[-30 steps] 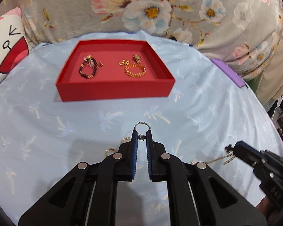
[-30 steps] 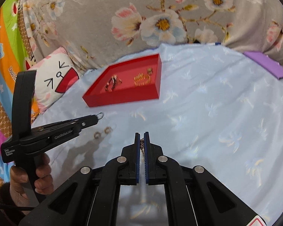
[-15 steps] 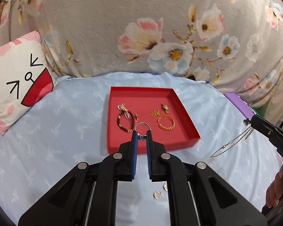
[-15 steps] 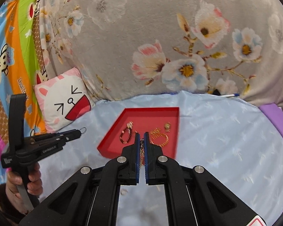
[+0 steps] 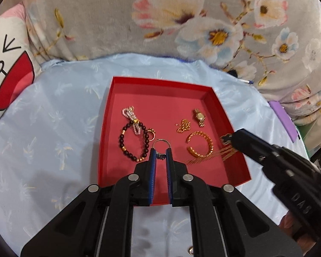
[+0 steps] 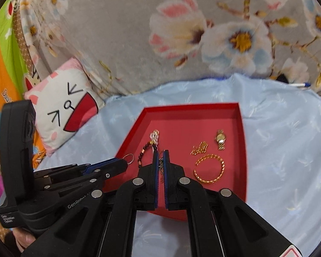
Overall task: Organize jewelry
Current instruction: 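Carry the silver ring and clover chain into the red box and open both tools, then lower the left tool onto a gold hoop earring and close on it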
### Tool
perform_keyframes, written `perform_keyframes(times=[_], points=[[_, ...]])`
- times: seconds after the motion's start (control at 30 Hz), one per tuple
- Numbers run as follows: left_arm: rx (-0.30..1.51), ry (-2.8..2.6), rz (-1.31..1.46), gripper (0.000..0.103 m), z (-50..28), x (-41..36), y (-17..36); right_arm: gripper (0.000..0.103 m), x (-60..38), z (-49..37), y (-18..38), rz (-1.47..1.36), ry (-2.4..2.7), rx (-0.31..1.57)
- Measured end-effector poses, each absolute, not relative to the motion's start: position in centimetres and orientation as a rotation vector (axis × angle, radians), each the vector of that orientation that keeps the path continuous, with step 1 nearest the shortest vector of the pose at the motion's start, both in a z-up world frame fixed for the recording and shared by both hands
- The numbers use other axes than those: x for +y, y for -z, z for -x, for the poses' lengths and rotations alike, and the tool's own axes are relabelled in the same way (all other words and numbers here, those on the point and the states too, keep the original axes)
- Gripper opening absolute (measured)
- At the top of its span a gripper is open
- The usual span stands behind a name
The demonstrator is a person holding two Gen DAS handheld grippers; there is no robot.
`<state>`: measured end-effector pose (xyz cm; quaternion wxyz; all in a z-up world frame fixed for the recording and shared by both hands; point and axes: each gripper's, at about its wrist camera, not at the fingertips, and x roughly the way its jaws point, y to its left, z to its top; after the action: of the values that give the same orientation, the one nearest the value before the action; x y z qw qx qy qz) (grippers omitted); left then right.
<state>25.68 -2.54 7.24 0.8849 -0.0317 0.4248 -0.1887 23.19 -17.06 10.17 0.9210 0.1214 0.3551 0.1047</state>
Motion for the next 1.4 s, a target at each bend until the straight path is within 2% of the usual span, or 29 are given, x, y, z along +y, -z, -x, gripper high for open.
perform_keyframes(times=[0.3, 0.37, 0.4, 0.43, 0.57, 0.83, 1.13, 1.4], points=[[0.945, 0.353, 0.058, 0.009, -28.4, -2.8, -3.8, 0.005, -16.3, -26.1, -5.7, -0.216, -0.167, 0.794], [0.924, 0.326, 0.061, 0.015, -28.6, -2.7, -3.7, 0.015, -16.5, -26.0, -5.7, -0.215, -0.153, 0.765], [0.919, 0.319, 0.066, 0.027, -28.7, -2.6, -3.7, 0.023, -16.7, -26.0, -5.8, -0.218, -0.145, 0.752], [0.912, 0.314, 0.073, 0.035, -28.8, -2.5, -3.8, 0.027, -17.0, -25.7, -6.0, -0.229, -0.137, 0.735], [0.849, 0.294, 0.066, 0.036, -27.7, -1.7, -5.0, 0.03, -17.9, -23.9, -7.3, -0.252, -0.136, 0.681], [0.757, 0.263, 0.03, 0.057, -20.5, 0.5, -6.7, 0.034, -18.2, -15.1, -7.8, -0.237, -0.167, 0.658], [0.876, 0.295, 0.049, 0.057, -12.9, 0.5, -1.6, 0.034, -17.5, -6.3, -3.6, -0.233, -0.174, 0.775], [0.845, 0.308, -0.056, 0.057, -9.4, -1.9, -0.4, 0.034, -18.0, -3.7, -1.8, -0.266, -0.145, 0.798]])
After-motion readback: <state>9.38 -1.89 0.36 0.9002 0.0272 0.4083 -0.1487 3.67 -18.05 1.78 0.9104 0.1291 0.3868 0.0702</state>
